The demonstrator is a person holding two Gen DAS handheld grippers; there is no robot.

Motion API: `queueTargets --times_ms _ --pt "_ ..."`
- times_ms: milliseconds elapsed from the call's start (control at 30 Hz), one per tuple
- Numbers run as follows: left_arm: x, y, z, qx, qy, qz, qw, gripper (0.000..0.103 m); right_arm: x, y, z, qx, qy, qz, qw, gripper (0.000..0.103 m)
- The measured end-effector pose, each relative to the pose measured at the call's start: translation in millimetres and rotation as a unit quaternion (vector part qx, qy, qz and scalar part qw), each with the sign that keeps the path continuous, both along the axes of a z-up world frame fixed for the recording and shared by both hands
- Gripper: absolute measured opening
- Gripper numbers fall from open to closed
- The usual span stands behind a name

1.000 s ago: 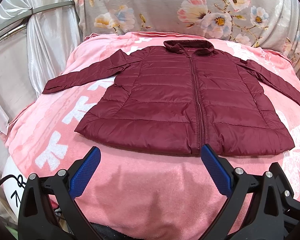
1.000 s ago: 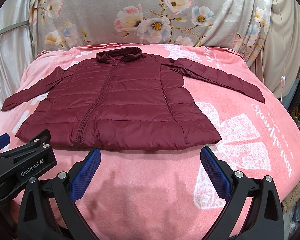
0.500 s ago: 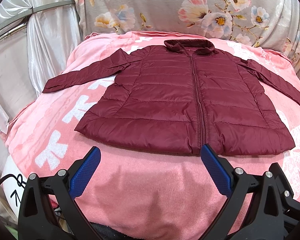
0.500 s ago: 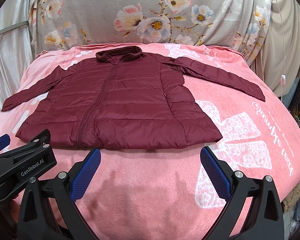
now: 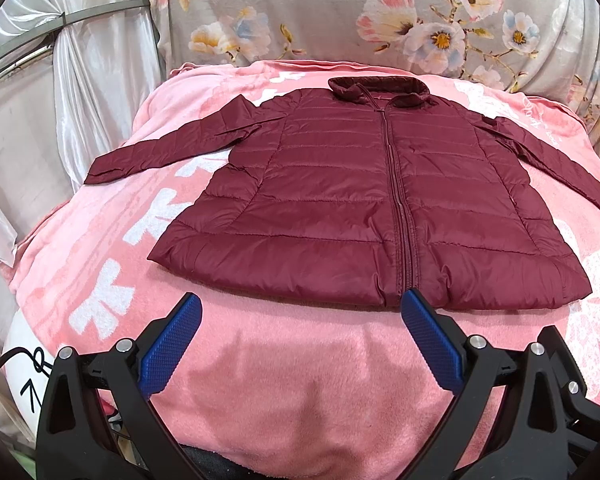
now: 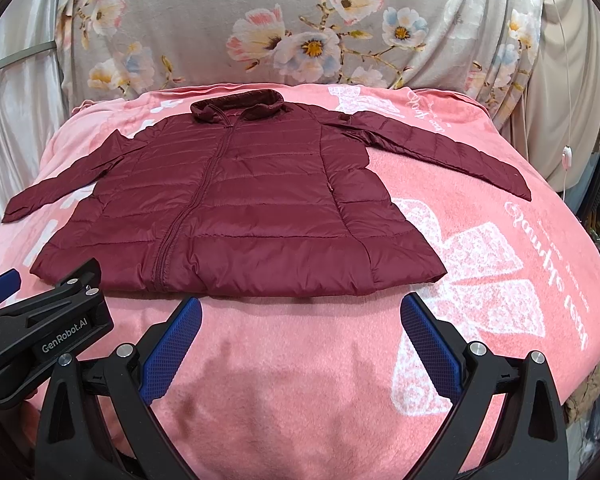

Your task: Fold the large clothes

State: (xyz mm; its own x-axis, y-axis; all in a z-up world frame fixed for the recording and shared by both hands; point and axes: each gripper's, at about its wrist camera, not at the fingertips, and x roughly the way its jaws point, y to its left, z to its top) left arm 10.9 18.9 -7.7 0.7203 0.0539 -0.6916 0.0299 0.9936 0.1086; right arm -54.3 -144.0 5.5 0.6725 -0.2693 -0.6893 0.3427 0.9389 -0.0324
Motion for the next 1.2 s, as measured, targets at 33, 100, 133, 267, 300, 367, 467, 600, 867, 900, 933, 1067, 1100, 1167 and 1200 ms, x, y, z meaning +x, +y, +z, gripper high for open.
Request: queueTargets --times_ms 33,100,133,267,300,367,467,600,867,900,933,1067,1100,1167,1200 --pt "-0.4 -0.6 0.2 0.000 0.000 0.000 1.0000 0.097 -0.7 -1.2 0.4 0.000 0.000 0.000 1.000 0.098" --pt "-0.2 0.2 0.2 0.000 0.000 0.000 1.0000 0.097 -0.2 -0.2 0.1 0.001 0.000 0.000 1.000 0.098" --pt "-0.1 0.6 0.0 0.000 0.000 0.000 1.0000 0.097 -0.9 -1.5 0.5 0.000 0.000 0.000 1.000 0.098" --pt "-0.1 0.3 0.1 0.000 0.000 0.000 1.0000 0.097 -0.2 -0.6 0.2 0.001 0.000 0.000 1.000 0.098" --pt "-0.2 -0.3 0.2 0.000 0.000 0.000 1.0000 0.097 0.2 -0.2 0.1 0.001 0.000 0.000 1.000 0.098" --pt "0.3 1.0 -0.1 -0.001 0.001 0.000 1.0000 0.097 -0.1 -0.3 0.3 0.001 0.000 0.001 1.000 0.098" --pt "0.5 1.2 -2.6 -0.001 0.002 -0.001 1.0000 0.097 0.0 -0.4 0.2 0.001 0.000 0.002 1.000 0.098" --pt "1.8 -3.6 -6.4 0.000 0.006 -0.006 1.0000 0.097 3.3 0.5 -3.5 0.003 0.000 0.001 1.000 0.098" --pt "10.6 -14.4 -7.4 0.005 0.010 -0.007 0.9999 0.097 10.7 -5.9 -13.2 0.010 0.004 0.004 1.000 0.098" --pt "12.6 -15.0 -7.7 0.005 0.011 -0.008 0.9999 0.097 11.4 -10.6 -15.2 0.016 0.005 0.003 1.000 0.098" --pt "14.6 -15.8 -8.0 0.005 0.012 -0.009 0.9999 0.097 12.5 -17.6 -14.5 0.021 0.005 0.002 1.000 0.098" --pt "29.0 -13.7 -6.3 -0.006 0.017 -0.006 0.9998 0.097 23.7 -72.3 -10.5 0.050 -0.010 -0.031 0.998 0.098" --pt "34.2 -11.6 -4.9 -0.011 0.015 -0.004 0.9998 0.098 25.9 -91.6 -9.4 0.055 -0.019 -0.048 0.997 0.098" --pt "45.2 -7.6 -1.3 -0.022 0.013 -0.002 0.9997 0.098 27.3 -124.9 -8.3 0.064 -0.035 -0.076 0.994 0.098" --pt "50.3 -4.8 0.8 -0.027 0.010 0.000 0.9996 0.098 28.5 -150.0 -8.0 0.070 -0.049 -0.097 0.992 0.098"
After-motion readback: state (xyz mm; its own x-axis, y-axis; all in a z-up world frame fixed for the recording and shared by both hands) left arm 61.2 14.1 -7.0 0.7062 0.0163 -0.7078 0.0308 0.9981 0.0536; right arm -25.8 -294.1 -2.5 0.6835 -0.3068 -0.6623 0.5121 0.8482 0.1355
